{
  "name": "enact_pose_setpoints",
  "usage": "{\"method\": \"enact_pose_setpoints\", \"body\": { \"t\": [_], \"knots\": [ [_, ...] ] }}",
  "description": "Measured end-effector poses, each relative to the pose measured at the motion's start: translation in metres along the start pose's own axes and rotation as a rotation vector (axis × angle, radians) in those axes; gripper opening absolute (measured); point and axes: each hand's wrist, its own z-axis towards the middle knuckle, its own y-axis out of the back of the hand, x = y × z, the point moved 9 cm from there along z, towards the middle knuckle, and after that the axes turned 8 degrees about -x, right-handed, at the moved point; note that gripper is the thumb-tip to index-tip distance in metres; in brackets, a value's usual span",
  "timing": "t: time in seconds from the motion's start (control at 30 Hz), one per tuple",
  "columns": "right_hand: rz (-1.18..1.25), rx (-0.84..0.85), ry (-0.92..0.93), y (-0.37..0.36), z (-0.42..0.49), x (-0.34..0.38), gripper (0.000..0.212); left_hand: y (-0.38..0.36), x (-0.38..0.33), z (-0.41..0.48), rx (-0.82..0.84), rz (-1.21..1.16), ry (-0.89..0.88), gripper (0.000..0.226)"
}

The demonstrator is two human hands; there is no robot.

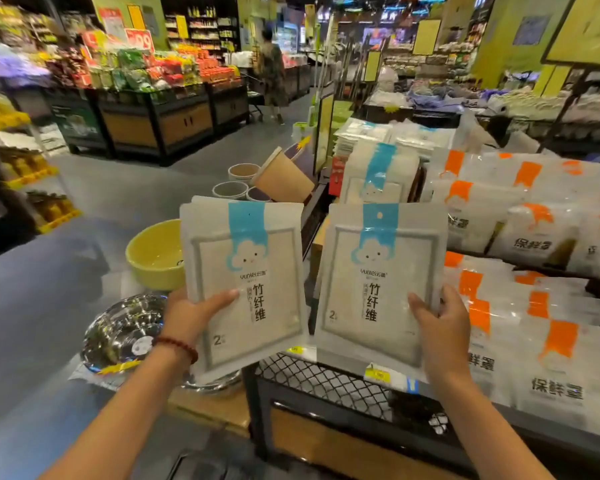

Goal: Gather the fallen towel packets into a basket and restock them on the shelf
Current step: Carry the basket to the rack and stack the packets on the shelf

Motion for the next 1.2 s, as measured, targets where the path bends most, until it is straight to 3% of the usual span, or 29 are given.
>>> {"method": "enact_pose_setpoints", "body": {
  "t": [0.2,0.33,0.67,0.87,1.03,1.2],
  "knots": [
    [-0.091,-0.133,0.005,0.021,0.083,-0.026,0.015,-0.110,0.018,0.057,0.113,0.026,0.033,0.047],
    [-0.157,-0.247,-0.011,0.027,0.110,-0.047,0.016,-0.158,0.048,0.083,0.200,0.035,0.083,0.034],
    [-0.350,-0.470,-0.083,0.004,0.114,-0.083,0.009,-0.255,0.125,0.153,0.435,0.138,0.178,0.025],
    [-0.401,-0.527,-0.161,-0.017,0.116,-0.100,0.017,-0.314,0.151,0.185,0.567,0.264,0.176,0.029],
    [-0.410,-0.527,-0.197,-0.028,0.115,-0.115,0.015,-0.332,0.185,0.194,0.490,0.316,0.198,0.036],
    [-0.394,-0.546,-0.214,-0.027,0.114,-0.116,0.017,-0.330,0.224,0.197,0.356,0.539,0.288,0.056]
  ]
}}
